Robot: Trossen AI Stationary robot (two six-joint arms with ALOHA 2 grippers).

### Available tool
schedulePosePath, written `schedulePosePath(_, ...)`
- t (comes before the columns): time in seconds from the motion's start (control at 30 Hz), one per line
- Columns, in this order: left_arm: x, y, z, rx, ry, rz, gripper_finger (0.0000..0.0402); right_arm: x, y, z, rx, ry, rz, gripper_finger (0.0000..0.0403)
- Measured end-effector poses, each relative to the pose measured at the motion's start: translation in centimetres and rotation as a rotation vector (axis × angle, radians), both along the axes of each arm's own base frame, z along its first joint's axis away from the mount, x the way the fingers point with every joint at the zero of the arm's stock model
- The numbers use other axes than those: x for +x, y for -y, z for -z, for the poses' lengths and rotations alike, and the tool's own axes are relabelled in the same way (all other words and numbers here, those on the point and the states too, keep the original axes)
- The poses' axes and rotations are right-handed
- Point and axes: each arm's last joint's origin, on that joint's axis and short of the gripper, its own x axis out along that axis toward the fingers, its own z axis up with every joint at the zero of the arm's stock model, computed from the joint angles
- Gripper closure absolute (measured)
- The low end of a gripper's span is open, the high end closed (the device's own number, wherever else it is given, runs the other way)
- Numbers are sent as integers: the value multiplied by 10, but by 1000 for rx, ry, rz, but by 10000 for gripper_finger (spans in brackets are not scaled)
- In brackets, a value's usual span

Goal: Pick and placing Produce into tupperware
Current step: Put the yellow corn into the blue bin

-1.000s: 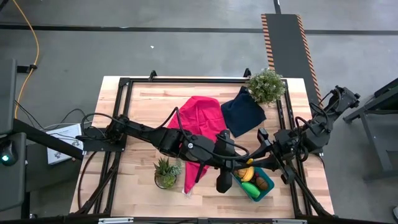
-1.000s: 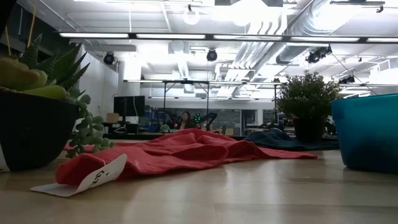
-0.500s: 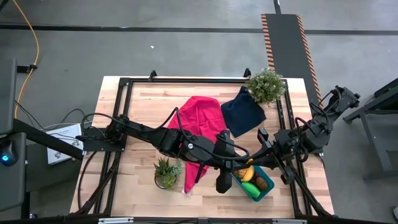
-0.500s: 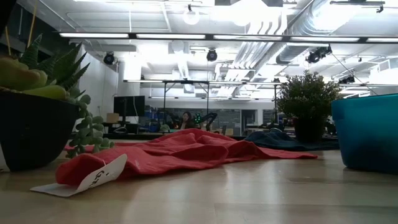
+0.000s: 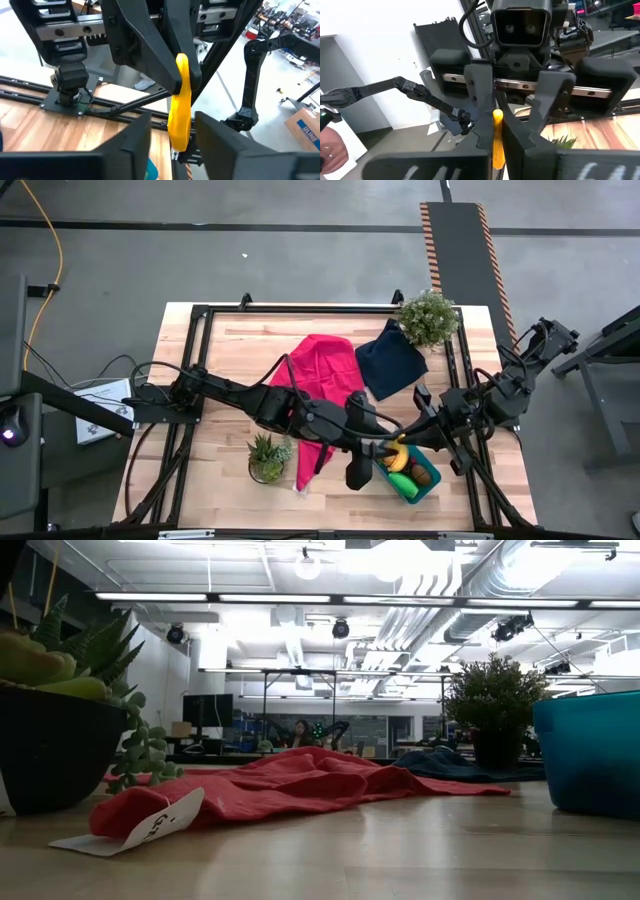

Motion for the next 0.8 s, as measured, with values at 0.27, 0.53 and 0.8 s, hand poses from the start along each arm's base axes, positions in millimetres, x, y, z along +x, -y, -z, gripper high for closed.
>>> schedulePosePath(0.27,-3,0,8,-50,-92,-15,171,0,0,0,0,0,0,400)
schedulePosePath(0.53,-10,2,23,-115,-254,-25,159,0,0,4,-6,-38,-3,400)
schedulePosePath(0.8,-14,4,21,-97,-274,-16,196,-3,0,26,23,-284,-26,400)
